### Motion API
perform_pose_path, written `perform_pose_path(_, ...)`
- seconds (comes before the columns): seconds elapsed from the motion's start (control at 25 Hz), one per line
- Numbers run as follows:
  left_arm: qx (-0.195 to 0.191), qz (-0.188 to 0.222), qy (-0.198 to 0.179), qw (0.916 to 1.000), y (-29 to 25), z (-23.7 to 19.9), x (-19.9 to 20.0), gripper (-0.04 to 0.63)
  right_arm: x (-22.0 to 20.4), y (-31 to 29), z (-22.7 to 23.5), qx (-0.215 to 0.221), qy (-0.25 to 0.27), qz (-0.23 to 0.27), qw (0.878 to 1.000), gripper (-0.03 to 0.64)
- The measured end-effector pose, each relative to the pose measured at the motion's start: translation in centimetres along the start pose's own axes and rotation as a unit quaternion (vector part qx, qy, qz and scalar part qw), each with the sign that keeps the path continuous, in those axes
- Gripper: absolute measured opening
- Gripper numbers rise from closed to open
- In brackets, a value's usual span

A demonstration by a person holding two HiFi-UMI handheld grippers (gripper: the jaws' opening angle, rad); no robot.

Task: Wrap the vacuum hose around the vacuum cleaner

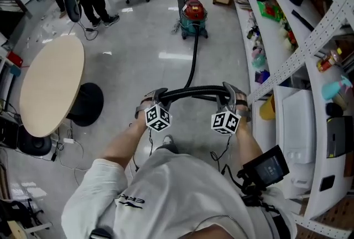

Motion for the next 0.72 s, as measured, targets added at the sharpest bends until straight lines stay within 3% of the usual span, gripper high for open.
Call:
perform_pose_path(0.36,0.013,0.019,0.031,0.9992,-4.3,-5.2,-0.9,0.127,2.0,-6.4,3.5,0.001,0.034,0.012,0.999,0.170)
perform_pose_path(0.72,0.009,0.058,0.066,0.9961,-10.5,-13.7,-2.5,0.129,4.3,-17.0,7.8,0.008,0.066,0.009,0.998,0.170)
Point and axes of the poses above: the fingertips, and each gripper's own axes: y backward along the fingers, z to its right, x out of its top, the point moved 6 cm from there along y, backward along the fingers, and after that the axes turned 4 degrees about z, right-handed, at the moved point
